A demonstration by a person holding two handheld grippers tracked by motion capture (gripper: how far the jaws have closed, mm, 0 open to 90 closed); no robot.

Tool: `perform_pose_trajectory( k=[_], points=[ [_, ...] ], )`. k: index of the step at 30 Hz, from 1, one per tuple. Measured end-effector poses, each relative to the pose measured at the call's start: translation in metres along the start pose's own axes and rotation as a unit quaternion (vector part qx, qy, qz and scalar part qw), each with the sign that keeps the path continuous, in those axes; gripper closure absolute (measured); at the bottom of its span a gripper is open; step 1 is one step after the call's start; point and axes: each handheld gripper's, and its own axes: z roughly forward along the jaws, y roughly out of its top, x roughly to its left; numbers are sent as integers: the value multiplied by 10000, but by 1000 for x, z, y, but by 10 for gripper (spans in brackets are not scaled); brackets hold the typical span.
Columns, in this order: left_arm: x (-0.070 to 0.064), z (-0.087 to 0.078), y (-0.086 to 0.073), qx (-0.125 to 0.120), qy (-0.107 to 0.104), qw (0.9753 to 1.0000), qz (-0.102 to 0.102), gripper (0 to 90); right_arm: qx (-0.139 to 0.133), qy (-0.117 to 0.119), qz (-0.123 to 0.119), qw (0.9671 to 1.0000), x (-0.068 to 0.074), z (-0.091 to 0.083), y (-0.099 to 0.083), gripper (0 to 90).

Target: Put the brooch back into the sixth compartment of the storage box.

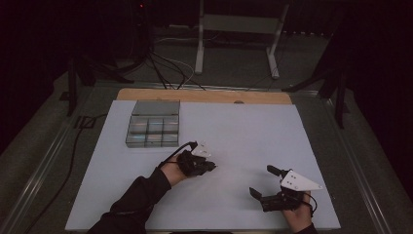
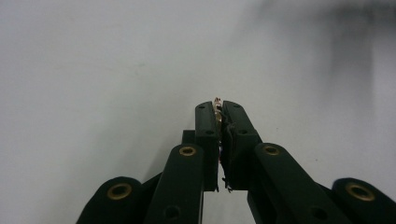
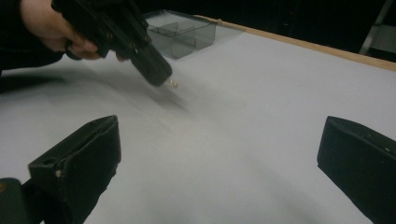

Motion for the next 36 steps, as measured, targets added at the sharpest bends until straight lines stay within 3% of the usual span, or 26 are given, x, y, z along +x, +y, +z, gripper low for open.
perform_pose_trajectory(
  k=[16, 36],
  points=[
    [20, -23, -1, -147, 219, 9994, -237, 884, 1, 12, -6, 10000, 1, 0, 0, 0],
    [53, -46, -17, -217, 587, 9958, -664, 883, 20, 18, 1, 10000, 0, 1, 0, 0]
  ],
)
